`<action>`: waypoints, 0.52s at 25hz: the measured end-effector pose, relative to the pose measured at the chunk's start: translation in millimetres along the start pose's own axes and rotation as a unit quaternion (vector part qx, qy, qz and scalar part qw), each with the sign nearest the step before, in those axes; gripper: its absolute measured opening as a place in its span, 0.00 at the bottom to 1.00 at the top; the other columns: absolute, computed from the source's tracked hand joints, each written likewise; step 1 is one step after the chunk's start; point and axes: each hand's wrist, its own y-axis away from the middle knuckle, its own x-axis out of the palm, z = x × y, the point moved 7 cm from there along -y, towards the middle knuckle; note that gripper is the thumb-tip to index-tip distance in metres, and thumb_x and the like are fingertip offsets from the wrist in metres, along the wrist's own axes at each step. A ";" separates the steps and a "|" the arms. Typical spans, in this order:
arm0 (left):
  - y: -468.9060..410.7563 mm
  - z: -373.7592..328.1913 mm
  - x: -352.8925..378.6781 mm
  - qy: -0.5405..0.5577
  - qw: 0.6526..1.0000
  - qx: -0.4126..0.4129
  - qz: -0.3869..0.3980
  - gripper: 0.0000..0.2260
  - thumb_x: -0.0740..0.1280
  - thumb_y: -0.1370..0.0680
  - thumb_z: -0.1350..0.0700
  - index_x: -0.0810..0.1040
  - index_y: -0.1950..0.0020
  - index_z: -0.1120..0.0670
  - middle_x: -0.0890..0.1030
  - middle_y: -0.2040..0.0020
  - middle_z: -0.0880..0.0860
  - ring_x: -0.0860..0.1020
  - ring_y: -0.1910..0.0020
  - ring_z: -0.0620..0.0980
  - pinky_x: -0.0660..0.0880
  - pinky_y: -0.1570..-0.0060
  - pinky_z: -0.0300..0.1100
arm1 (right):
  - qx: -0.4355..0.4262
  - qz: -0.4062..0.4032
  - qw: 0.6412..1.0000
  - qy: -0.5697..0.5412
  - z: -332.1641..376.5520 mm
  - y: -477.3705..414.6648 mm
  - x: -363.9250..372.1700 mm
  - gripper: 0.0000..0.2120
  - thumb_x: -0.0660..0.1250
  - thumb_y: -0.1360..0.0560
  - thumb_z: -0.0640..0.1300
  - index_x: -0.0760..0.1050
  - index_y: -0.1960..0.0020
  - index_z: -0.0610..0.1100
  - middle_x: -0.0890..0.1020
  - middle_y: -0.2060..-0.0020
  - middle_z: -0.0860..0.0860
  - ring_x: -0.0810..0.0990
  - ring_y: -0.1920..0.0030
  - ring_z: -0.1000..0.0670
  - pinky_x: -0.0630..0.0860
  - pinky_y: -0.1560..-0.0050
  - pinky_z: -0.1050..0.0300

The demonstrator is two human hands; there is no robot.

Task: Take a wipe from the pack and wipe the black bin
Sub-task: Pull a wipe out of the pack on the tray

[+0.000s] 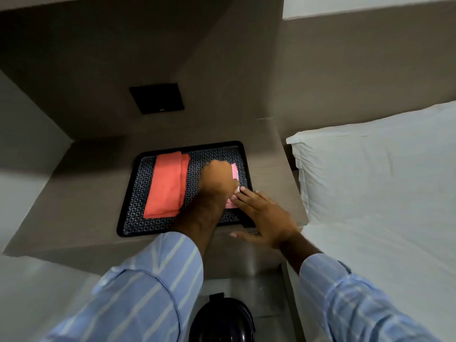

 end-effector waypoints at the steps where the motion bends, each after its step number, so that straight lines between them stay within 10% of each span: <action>1: 0.1 -0.2 -0.8 0.009 1.000 -0.006 -0.005 0.16 0.70 0.22 0.50 0.84 0.45 0.62 0.85 0.46 0.61 0.84 0.45 0.61 0.80 0.48 0.48 | 0.000 0.002 1.000 0.005 -0.3 -0.6 0.9 0.44 0.57 0.22 0.73 0.59 0.16 0.47 0.63 0.17 0.48 0.55 0.15 0.47 0.52 0.16 0.43; 9: -3.2 39.8 -14.0 0.205 0.974 -0.086 -0.047 0.16 0.69 0.23 0.48 0.84 0.52 0.60 0.86 0.56 0.59 0.85 0.54 0.58 0.81 0.53 0.44 | -0.003 0.019 0.999 0.026 -3.1 -1.3 5.0 0.47 0.55 0.23 0.76 0.56 0.15 0.47 0.60 0.15 0.48 0.51 0.14 0.47 0.47 0.16 0.45; 13: 4.3 79.0 -11.8 0.271 0.951 -0.106 -0.105 0.07 0.64 0.23 0.64 0.77 0.46 0.57 0.81 0.54 0.54 0.79 0.58 0.55 0.72 0.58 0.39 | -0.002 0.021 1.000 0.011 -4.8 -0.8 7.4 0.49 0.58 0.25 0.76 0.55 0.15 0.47 0.57 0.15 0.49 0.50 0.14 0.48 0.47 0.15 0.44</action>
